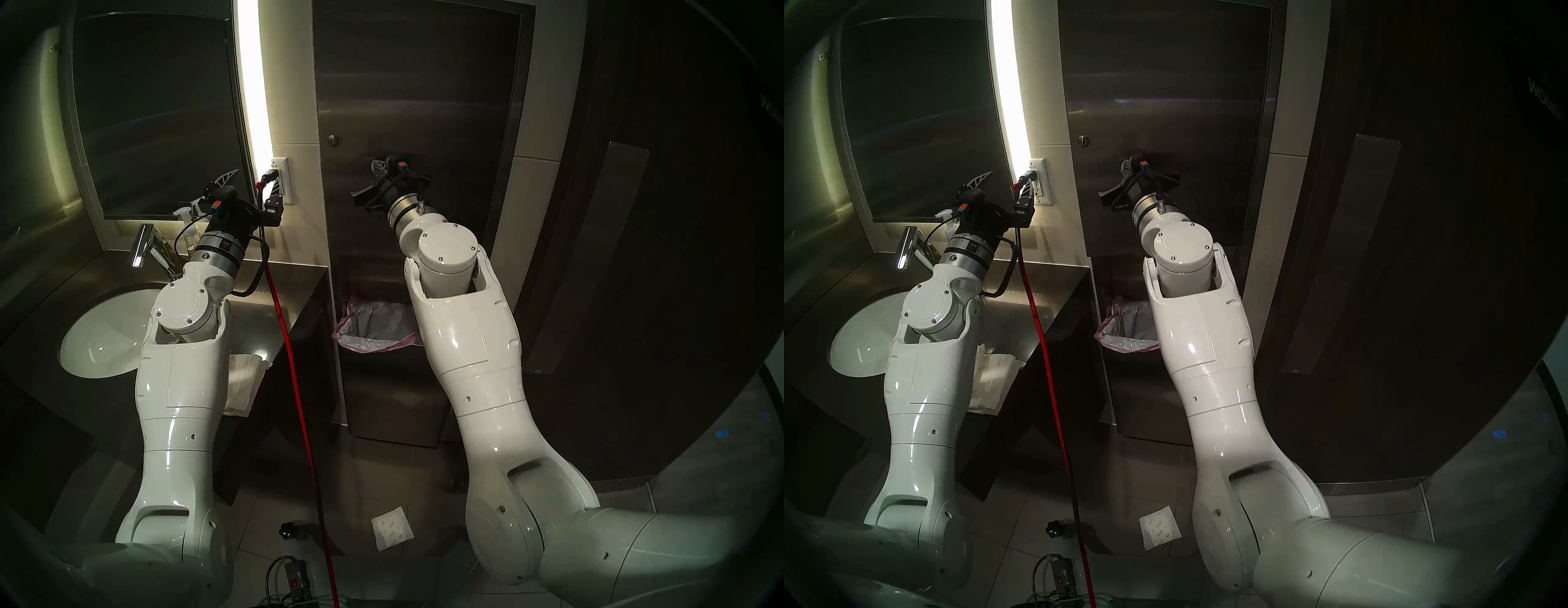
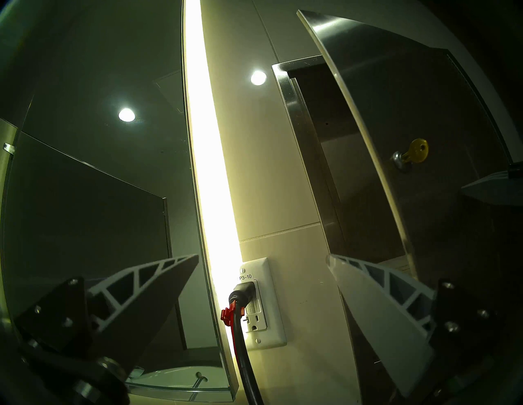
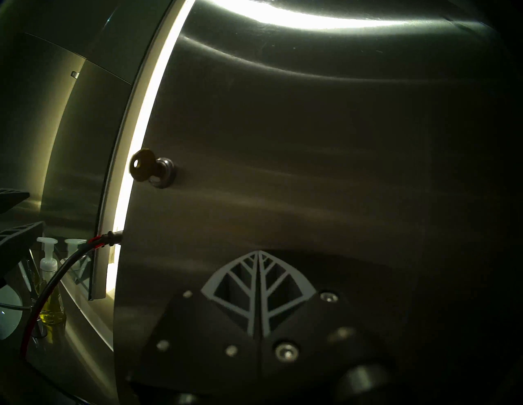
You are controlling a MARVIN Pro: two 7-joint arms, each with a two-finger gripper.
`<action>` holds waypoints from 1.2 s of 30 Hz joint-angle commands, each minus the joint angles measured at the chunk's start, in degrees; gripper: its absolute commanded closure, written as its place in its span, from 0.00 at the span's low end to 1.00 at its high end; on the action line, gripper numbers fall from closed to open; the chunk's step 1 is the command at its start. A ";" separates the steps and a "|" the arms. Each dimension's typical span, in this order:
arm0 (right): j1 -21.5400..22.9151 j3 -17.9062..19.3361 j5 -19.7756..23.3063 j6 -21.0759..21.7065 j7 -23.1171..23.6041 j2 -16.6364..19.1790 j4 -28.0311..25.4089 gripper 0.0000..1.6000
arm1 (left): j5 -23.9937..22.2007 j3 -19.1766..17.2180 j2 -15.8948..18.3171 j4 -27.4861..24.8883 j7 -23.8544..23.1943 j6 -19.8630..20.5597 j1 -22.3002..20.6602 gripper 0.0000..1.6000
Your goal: Twist key and close towel dispenser
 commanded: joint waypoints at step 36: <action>22.78 6.81 -3.85 6.67 -7.23 -2.87 19.44 1.00 | -0.23 0.02 0.14 -0.52 0.02 -0.16 -0.40 0.00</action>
